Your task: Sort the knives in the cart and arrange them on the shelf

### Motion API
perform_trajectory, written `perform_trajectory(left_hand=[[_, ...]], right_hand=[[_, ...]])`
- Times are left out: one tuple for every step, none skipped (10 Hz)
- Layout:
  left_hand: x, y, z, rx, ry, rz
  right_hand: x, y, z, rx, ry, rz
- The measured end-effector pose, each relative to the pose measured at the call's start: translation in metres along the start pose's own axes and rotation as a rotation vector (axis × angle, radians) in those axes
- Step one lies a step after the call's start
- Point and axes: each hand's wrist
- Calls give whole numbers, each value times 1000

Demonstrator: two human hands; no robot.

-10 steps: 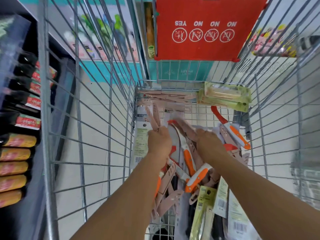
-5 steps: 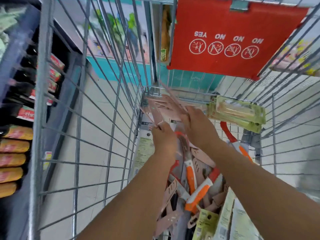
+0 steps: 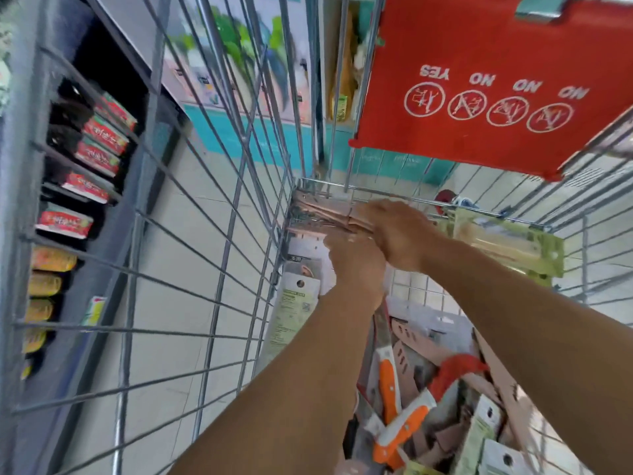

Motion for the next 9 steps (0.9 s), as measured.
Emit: perform_trajectory(left_hand=[[-1,-7,-3,32,131,-15],[-4,-9,-5,113,270,-136],[-14,-16,-4,221,556,-249],[-29,-29,-12,360,760,-323],[-47,-50,-24,476,962,-334],[-68,-72,-43,556,1153,-374],[-87,-100,-60,557,1260,-419],[-103,-127,-77,545,1342,-456],[-115,-146,-94,574,1382,-451]], right_hand=[[3,-5,-1,-26,-64,-99],[5,-9,-1,3,-80,-150],[9,-16,0,58,-41,-117],[11,-36,-3,80,16,-3],[19,-69,-10,120,147,49],[35,-107,-18,214,247,73],[52,-151,-26,295,274,35],[68,-192,-38,377,277,32],[79,-225,-50,443,267,18]])
Point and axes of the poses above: each hand's wrist, its own y-axis towards the middle knuckle, its own x-axis out of the palm, z = x × y, and after that the axes turned 11 degrees about x, right-handed
